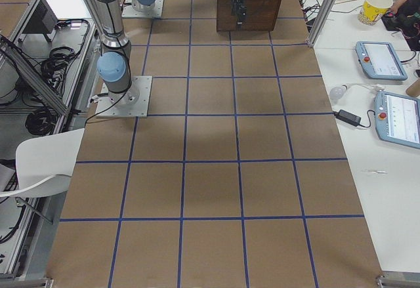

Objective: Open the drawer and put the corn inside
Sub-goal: 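Lift the corn and carry it over the open drawer with left gripper, then lower the corn into the drawer and open the left gripper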

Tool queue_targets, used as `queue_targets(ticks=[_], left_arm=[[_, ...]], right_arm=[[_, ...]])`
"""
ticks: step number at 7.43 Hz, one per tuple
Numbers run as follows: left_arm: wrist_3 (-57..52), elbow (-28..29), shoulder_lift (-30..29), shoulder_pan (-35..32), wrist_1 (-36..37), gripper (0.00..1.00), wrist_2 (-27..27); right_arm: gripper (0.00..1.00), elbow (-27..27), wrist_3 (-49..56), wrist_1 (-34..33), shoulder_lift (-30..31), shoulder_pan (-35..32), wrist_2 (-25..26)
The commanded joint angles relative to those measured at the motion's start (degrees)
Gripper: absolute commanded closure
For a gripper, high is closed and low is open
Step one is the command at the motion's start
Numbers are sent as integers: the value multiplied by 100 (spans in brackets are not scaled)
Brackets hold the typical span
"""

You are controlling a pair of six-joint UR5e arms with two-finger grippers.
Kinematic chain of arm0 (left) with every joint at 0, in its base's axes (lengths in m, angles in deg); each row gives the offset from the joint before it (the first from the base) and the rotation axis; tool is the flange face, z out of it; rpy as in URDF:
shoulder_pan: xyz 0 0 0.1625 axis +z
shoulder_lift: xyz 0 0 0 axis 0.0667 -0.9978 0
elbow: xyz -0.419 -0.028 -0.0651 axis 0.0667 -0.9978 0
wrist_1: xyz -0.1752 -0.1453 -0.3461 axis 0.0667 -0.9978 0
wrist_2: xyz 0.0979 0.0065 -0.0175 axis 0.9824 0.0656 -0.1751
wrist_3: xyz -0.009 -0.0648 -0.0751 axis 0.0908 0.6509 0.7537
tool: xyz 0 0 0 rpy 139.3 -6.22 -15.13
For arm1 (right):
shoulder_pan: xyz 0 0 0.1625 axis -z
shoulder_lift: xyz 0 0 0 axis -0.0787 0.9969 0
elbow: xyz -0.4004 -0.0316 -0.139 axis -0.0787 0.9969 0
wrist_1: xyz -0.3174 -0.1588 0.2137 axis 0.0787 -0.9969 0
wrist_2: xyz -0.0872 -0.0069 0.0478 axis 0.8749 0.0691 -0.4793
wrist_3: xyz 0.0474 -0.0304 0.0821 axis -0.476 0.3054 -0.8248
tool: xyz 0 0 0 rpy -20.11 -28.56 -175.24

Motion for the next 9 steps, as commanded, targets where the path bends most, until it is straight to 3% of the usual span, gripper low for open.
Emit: queue_targets(ticks=[1, 2, 3, 4, 5, 6, 9], left_arm=[[206, -1, -95, -249, 8, 100, 36], [172, -45, -113, -267, 8, 100, 184], [110, -45, -87, -259, 16, 72, 195], [-273, -45, -87, -224, 8, 36, 195], [-242, -54, -78, -215, -1, 13, 177], [-181, -54, -78, -215, -18, 7, 160], [-145, 7, 97, -232, -158, 2, 160]], right_arm=[[0, 0, 0, 8, 0, 0, 0], [0, 0, -8, 0, 0, 0, 0], [0, 0, -8, 0, 0, 0, 0], [0, 0, 0, 8, 0, 0, 0], [0, 0, -8, 0, 0, 0, 0], [0, 0, -8, 0, 0, 0, 0], [0, 0, 0, 0, 0, 0, 0]])
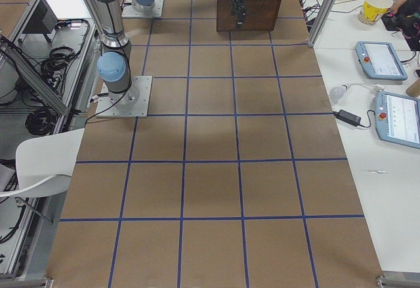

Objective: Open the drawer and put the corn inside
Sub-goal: 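Lower the corn into the drawer and open the left gripper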

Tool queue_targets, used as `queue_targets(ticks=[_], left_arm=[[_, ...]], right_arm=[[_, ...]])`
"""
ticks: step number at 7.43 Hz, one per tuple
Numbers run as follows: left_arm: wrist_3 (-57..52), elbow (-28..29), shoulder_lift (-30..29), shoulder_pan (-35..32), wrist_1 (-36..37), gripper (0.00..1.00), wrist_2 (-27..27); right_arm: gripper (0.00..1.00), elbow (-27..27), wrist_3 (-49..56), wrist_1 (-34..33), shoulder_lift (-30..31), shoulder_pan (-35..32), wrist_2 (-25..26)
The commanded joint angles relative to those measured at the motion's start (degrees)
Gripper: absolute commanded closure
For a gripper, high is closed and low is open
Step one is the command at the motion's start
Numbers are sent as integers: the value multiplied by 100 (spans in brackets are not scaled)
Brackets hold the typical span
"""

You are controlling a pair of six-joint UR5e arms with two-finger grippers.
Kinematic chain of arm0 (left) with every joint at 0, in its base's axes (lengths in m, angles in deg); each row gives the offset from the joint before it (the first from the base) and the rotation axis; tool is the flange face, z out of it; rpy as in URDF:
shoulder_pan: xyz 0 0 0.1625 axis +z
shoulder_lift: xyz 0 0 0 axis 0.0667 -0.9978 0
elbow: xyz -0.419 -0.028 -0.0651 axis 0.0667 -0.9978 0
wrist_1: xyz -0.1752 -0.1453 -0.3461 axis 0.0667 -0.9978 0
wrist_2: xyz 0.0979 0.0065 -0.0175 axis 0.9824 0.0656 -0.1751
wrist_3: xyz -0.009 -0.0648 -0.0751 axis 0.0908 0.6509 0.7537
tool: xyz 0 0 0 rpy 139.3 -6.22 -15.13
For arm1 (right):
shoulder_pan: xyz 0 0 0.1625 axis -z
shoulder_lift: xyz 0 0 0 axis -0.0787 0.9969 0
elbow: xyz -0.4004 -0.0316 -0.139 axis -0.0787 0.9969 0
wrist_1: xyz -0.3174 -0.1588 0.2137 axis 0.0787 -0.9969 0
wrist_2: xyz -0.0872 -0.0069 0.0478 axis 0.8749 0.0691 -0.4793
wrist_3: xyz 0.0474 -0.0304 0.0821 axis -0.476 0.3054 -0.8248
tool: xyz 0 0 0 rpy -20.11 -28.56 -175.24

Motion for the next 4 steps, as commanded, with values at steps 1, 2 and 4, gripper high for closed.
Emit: queue_targets(ticks=[1, 2, 4], left_arm=[[99, 32, 247, -100, -236, 2, 19], [221, 23, 457, -197, -334, 0, 19], [598, -46, 887, -1037, -580, 0, 280]], right_arm=[[0, 0, 7, 9, 0, 0, 0], [0, 0, 7, 0, 0, 0, 0], [0, 0, -2, 0, 0, 0, 0]])
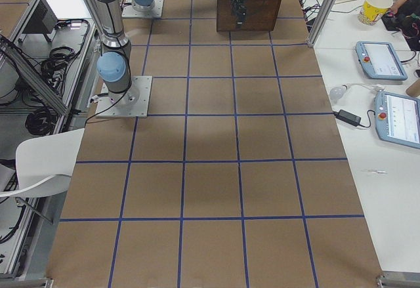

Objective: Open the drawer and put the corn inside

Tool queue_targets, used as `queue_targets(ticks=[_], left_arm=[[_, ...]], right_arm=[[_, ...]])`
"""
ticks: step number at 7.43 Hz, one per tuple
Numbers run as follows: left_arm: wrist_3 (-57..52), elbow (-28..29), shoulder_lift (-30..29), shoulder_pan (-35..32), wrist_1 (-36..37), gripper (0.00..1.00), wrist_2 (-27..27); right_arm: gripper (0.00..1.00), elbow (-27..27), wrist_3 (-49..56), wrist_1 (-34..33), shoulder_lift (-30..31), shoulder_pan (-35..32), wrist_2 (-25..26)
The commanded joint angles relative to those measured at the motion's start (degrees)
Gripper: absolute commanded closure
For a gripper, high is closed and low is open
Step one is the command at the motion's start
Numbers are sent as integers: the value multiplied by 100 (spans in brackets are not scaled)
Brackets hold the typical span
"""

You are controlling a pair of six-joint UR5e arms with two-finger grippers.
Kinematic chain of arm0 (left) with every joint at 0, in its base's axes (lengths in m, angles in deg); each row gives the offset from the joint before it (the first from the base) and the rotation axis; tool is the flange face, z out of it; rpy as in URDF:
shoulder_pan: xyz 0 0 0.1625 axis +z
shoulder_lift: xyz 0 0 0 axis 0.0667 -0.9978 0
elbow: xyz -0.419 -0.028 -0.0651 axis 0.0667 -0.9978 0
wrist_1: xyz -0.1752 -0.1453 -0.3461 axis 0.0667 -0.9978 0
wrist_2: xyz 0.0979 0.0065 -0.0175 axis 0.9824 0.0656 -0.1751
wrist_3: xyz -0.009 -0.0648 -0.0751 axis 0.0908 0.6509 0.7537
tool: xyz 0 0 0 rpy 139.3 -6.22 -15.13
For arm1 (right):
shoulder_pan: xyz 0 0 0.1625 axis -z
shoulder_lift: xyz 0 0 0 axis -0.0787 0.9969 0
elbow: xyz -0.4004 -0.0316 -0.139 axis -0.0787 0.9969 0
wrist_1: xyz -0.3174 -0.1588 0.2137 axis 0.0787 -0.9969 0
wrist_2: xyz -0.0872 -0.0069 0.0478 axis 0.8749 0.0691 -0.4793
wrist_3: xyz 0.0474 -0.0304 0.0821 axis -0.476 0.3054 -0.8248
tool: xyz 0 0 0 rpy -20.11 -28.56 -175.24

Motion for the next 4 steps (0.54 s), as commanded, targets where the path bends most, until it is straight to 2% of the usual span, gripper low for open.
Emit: queue_targets(ticks=[1, 4], left_arm=[[747, -89, 453, -893, -147, 0, 254], [937, -474, 1401, -1398, -787, 0, 255]], right_arm=[[0, 0, 2, 8, 0, 0, 0], [0, 0, 2, -1, 0, 0, 0]])
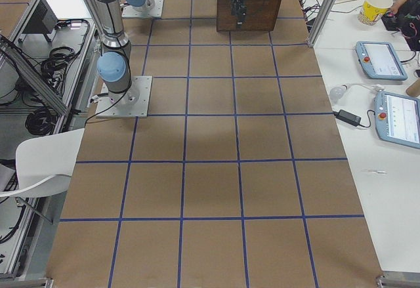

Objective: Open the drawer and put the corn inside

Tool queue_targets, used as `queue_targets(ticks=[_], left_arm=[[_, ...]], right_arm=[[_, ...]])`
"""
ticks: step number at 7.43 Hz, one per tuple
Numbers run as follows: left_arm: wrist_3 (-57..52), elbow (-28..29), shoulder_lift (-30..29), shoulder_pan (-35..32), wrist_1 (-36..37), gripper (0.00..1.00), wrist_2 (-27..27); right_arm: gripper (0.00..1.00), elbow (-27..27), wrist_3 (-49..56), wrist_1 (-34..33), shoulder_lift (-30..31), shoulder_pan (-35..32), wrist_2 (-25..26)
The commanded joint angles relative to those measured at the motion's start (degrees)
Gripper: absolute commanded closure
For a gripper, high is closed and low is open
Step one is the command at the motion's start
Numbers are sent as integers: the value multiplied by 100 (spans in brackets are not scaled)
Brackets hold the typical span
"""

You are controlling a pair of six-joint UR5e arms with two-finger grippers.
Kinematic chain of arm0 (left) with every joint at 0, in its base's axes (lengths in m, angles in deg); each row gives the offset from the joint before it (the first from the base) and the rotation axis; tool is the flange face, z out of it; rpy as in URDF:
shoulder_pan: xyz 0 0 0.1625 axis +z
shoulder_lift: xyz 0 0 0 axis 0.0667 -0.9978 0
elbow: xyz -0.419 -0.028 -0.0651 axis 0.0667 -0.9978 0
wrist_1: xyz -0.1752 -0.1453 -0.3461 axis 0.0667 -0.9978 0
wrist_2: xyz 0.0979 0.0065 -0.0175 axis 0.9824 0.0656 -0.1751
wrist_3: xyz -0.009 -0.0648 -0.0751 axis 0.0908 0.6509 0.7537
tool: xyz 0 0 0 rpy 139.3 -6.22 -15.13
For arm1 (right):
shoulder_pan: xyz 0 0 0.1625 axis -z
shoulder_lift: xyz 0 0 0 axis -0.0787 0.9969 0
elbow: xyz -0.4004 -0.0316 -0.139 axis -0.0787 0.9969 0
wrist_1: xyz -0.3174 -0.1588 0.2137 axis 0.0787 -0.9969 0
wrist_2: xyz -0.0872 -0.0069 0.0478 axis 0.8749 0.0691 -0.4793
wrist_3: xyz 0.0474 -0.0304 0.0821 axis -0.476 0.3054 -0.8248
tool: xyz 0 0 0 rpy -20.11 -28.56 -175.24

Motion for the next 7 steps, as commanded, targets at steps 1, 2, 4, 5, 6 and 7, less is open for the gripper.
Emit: queue_targets(ticks=[1, 2, 4, 5, 6, 7], left_arm=[[52, -481, 677, -155, -196, 0, 9], [69, -728, 801, -155, -126, 0, 1], [-10, -722, 802, 29, 180, 0, -17], [-10, -626, 768, 64, 86, 0, 9], [86, -555, 585, 73, 86, 0, -25], [87, -433, 548, 65, 33, 0, -8]], right_arm=[[0, 0, -9, -1, 0, 0, 0], [0, 0, 0, -1, 0, 0, 0], [0, 0, 0, 8, 0, 0, 0], [0, 0, 0, 8, 0, 0, 0], [0, 0, -9, 8, 0, 0, 0], [0, 0, -9, -1, 0, 0, 0]])
